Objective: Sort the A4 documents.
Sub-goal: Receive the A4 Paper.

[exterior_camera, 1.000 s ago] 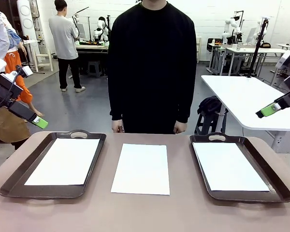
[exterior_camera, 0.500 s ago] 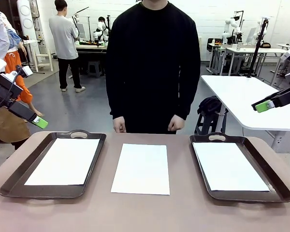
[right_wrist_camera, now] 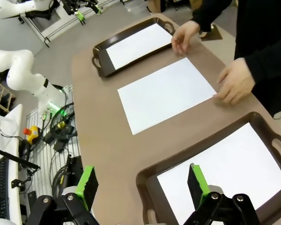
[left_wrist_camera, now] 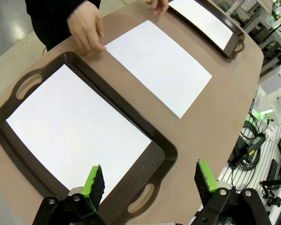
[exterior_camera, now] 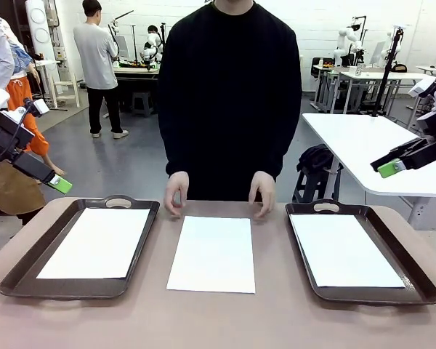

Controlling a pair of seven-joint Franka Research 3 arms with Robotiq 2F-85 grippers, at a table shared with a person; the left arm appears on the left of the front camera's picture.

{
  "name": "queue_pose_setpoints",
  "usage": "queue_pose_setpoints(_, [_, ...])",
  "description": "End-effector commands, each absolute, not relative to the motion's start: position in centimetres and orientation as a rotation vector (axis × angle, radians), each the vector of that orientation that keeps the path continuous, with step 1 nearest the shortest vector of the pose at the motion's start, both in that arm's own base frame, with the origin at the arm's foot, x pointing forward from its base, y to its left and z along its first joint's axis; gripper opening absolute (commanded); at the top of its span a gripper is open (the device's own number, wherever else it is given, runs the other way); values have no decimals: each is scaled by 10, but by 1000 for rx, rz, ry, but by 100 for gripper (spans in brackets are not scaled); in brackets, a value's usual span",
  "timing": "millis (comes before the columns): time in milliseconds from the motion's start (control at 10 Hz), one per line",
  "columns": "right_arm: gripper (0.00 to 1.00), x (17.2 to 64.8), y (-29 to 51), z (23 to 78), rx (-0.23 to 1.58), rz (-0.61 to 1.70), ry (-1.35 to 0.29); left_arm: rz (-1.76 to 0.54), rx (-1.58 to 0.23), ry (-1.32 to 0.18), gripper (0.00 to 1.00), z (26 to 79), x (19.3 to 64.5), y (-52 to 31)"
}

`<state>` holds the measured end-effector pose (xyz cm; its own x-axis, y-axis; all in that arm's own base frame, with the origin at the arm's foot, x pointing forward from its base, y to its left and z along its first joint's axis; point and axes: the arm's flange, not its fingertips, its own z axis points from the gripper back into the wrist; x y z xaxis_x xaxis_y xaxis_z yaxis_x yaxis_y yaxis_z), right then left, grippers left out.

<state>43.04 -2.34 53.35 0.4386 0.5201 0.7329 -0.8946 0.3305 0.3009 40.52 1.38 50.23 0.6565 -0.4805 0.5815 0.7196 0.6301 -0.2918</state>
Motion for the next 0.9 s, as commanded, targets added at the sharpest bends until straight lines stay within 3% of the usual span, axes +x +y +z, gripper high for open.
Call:
queue_pose_setpoints(0, [100,434,-29,533,767,976,-592,-722,-539,-486,100,503,405,14])
queue_pose_setpoints(800, [100,430,-23,534,765,994,-575,-722,-539,-486,100,503,405,14])
